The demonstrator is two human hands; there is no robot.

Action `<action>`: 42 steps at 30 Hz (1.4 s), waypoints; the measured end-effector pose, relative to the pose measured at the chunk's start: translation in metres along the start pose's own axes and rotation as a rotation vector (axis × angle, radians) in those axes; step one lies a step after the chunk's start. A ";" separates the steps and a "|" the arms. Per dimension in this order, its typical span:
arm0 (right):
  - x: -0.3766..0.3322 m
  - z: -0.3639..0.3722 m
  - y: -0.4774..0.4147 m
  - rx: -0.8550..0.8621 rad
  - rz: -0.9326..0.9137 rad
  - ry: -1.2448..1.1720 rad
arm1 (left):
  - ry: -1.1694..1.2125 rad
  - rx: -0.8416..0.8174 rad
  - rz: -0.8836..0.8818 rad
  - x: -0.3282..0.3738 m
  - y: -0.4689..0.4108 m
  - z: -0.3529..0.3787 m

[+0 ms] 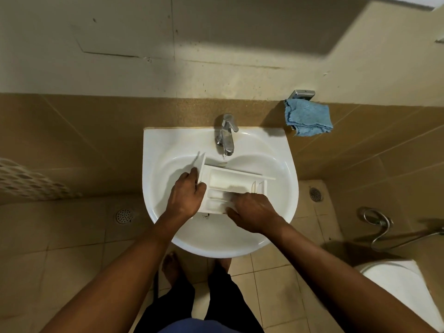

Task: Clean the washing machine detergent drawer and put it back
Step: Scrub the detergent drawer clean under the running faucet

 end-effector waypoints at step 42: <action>0.077 -0.079 -0.038 -0.341 0.276 -1.629 | 0.077 0.048 0.033 -0.010 -0.002 -0.006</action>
Point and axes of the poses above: each hand's wrist, its own y-axis away from the middle knuckle, its own z-axis out of the palm, x = y × z, the point moved 4 cm from there along -y, towards the middle knuckle, and after that the axes turned 14 degrees about -x, right-handed, at the moved point
